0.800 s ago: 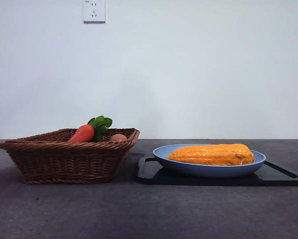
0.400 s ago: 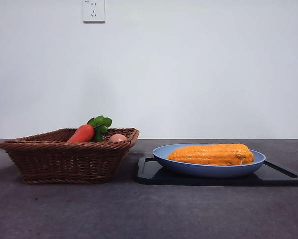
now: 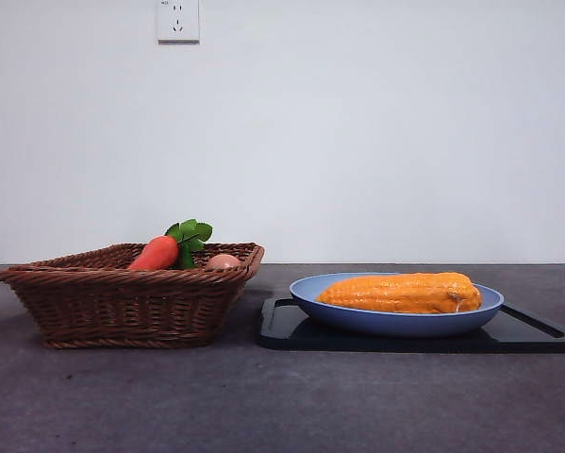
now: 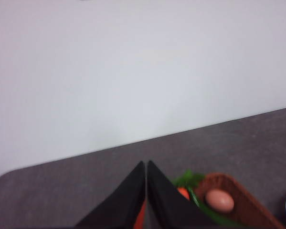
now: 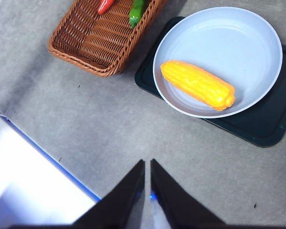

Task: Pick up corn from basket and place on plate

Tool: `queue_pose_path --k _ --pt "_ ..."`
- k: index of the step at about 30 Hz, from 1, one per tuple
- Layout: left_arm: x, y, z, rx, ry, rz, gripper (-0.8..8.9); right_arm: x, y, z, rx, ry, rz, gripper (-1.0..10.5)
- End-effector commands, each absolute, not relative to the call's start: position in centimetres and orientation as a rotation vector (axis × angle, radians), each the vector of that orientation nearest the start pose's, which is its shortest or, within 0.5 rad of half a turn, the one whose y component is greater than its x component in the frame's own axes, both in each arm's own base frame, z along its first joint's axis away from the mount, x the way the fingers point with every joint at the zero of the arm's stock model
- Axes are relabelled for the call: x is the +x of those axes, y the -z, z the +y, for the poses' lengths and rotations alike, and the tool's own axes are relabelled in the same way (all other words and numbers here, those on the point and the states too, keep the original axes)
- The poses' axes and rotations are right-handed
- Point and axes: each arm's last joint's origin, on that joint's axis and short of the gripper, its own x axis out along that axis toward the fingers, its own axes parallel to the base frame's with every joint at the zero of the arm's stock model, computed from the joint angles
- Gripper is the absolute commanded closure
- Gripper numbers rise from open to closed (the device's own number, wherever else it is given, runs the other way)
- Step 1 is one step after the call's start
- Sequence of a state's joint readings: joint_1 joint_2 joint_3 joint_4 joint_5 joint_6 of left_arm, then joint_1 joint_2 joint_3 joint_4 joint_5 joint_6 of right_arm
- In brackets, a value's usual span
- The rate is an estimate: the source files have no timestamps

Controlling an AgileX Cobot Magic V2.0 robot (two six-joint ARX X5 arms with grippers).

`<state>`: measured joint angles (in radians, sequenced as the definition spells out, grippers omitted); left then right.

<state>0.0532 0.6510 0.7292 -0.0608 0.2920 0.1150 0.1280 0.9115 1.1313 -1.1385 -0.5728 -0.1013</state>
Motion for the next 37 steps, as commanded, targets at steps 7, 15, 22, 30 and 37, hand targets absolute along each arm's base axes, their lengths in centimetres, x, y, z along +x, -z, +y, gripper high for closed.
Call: queue_pose_path --k 7,15,22,30,37 --pt "11.8 -26.5 0.2 0.041 0.149 0.006 8.06 13.9 -35.5 3.4 0.103 -0.704 0.858 9.4" --pt "10.5 -20.2 0.1 0.0 0.137 0.046 8.06 13.9 -35.5 3.4 0.103 -0.704 0.858 9.4" --pt "10.0 -17.2 0.1 -0.037 0.135 0.05 8.06 13.9 -35.5 3.4 0.103 -0.704 0.858 9.4" --pt "9.6 -15.2 0.1 -0.077 0.131 0.135 8.06 13.9 -35.5 3.4 0.103 -0.704 0.858 9.4" --pt "9.6 -14.8 0.1 -0.089 0.129 0.176 8.06 13.9 -35.5 3.4 0.102 -0.704 0.853 9.4"
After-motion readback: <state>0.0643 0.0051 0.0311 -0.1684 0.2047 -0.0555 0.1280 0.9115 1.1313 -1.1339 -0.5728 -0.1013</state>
